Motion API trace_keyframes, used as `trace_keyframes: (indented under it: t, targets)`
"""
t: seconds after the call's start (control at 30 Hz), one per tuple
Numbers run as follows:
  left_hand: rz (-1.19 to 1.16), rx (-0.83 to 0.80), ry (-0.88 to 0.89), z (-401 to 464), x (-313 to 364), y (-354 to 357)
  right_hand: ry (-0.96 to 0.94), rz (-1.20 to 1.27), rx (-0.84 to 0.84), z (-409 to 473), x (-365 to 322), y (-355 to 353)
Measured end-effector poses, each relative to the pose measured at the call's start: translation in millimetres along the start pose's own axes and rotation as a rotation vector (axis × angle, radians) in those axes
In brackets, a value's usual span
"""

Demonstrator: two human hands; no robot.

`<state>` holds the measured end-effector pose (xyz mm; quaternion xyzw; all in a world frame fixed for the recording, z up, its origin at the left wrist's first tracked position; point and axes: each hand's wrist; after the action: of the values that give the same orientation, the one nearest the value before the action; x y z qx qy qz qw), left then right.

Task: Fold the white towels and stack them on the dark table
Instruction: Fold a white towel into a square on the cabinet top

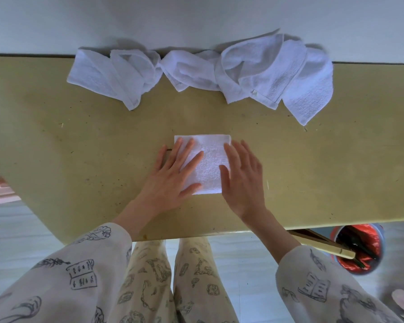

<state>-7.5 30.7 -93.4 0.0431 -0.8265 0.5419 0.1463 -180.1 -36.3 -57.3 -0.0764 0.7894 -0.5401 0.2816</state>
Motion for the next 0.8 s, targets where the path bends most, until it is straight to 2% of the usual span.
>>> trace_keyframes:
  t: [0.1, 0.23, 0.37, 0.5, 0.63, 0.73, 0.8]
  targets:
    - [-0.002, 0.034, -0.047, 4.9, 2.6, -1.5, -0.095, -0.105, -0.061, 18.4, -3.1, 20.2]
    - [0.07, 0.028, -0.033, 8.1, -7.7, 8.4, -0.057, -0.147, -0.128, 27.8, 7.8, 40.9]
    - [0.173, 0.045, 0.032, 6.4, -18.1, 11.4, -0.051, -0.169, -0.118, 28.6, 9.6, 44.1]
    - [0.167, 0.009, 0.039, 7.1, -19.0, 8.7, -0.042, -0.157, -0.192, 30.1, 7.0, 38.0]
    - [0.133, -0.055, 0.014, 6.0, -17.0, 6.5, -0.074, 0.086, -0.219, 22.8, 10.0, 17.1]
    - [0.041, -0.032, -0.053, 1.3, -5.5, 7.0, 0.164, 0.372, -0.025, 9.7, 6.2, -1.1]
    - [0.008, -0.001, -0.107, -7.8, 4.5, 9.0, 0.342, 0.491, -0.009, 8.1, 2.5, -6.7]
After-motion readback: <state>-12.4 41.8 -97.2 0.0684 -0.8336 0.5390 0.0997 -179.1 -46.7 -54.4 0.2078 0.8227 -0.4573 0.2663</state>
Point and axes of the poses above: each hand's wrist, its own z-axis towards the middle knuckle, its own y-axis out of the palm, x = y × z, and after that the axes turned 14 degrees about -x, right-handed
